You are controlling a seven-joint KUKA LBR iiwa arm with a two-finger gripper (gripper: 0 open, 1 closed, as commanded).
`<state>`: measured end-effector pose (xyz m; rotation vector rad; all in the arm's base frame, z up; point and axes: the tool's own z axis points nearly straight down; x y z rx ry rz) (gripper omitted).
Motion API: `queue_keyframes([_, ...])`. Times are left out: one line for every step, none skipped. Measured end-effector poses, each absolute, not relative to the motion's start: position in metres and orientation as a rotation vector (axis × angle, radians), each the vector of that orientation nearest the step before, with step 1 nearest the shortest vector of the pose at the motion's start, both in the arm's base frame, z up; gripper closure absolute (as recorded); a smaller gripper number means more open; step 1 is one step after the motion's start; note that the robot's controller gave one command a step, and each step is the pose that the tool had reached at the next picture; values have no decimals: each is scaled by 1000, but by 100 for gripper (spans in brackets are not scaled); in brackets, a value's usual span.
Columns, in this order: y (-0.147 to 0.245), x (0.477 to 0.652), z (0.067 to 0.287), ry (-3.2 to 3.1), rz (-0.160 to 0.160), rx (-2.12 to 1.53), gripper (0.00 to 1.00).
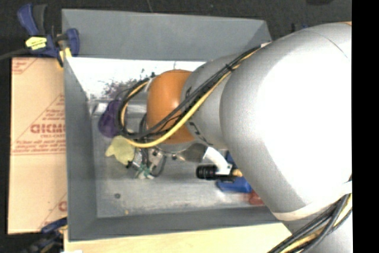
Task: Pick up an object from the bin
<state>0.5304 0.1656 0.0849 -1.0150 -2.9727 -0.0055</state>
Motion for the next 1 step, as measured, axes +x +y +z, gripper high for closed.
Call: queue_keyframes([165, 531, 103, -2975, -6, -1013, 100])
